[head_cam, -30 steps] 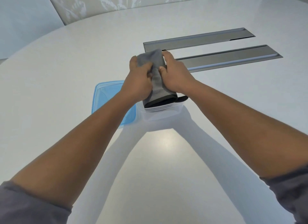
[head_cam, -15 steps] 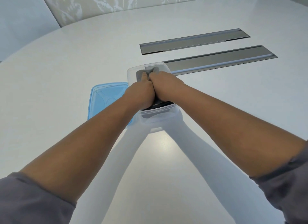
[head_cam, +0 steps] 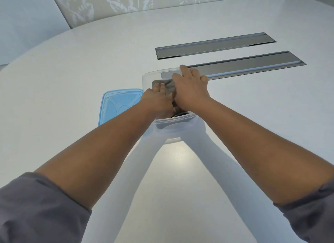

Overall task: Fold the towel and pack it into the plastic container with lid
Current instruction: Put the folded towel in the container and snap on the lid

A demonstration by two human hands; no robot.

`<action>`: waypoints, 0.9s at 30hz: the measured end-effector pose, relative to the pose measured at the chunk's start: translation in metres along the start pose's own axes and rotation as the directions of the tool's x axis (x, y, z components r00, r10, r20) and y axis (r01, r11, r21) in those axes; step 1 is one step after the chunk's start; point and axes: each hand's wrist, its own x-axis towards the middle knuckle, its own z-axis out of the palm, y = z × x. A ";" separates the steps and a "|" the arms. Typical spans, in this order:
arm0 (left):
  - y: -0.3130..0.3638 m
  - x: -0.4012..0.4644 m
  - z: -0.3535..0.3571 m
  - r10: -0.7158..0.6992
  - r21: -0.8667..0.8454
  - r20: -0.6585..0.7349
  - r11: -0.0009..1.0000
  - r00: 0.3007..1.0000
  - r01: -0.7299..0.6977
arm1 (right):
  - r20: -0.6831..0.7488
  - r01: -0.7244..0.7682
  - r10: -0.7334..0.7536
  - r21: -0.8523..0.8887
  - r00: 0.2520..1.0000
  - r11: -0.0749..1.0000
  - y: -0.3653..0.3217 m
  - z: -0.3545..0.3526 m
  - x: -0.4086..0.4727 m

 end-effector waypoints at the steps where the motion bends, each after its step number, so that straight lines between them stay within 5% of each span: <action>1: 0.001 -0.001 0.000 0.005 -0.011 0.020 1.000 1.000 -0.004 | 0.040 -0.061 0.056 0.131 0.998 0.990 0.002 -0.001 0.001; 5: 0.003 -0.001 -0.001 -0.005 -0.011 0.091 1.000 0.996 0.006 | 0.146 -0.204 0.146 0.561 0.978 0.802 0.009 -0.006 0.001; 14: 0.001 0.002 0.003 -0.001 -0.007 0.067 1.000 0.998 0.002 | 0.375 -0.432 0.215 0.791 0.902 0.432 0.023 0.000 -0.014; 17: -0.001 -0.004 -0.002 0.056 -0.008 -0.112 0.998 0.992 -0.057 | 0.347 -0.413 0.227 0.804 0.910 0.427 0.022 0.001 -0.016; 21: -0.007 -0.014 -0.010 0.012 -0.113 -0.476 0.991 0.879 -0.075 | 0.348 -0.414 0.225 0.787 0.910 0.458 0.013 -0.010 -0.023; 23: -0.014 -0.019 -0.007 -0.251 -0.464 -0.591 0.883 0.766 -0.069 | 0.347 -0.413 0.223 0.776 0.911 0.476 0.010 -0.013 -0.025; 24: -0.019 -0.024 -0.005 -0.411 -0.653 -0.584 0.750 0.700 -0.105 | 0.348 -0.412 0.220 0.774 0.911 0.481 0.009 -0.013 -0.025; 27: -0.037 -0.033 0.013 -0.672 -0.926 -0.341 0.361 0.658 -0.111 | 0.345 -0.410 0.220 0.765 0.912 0.498 0.008 -0.014 -0.026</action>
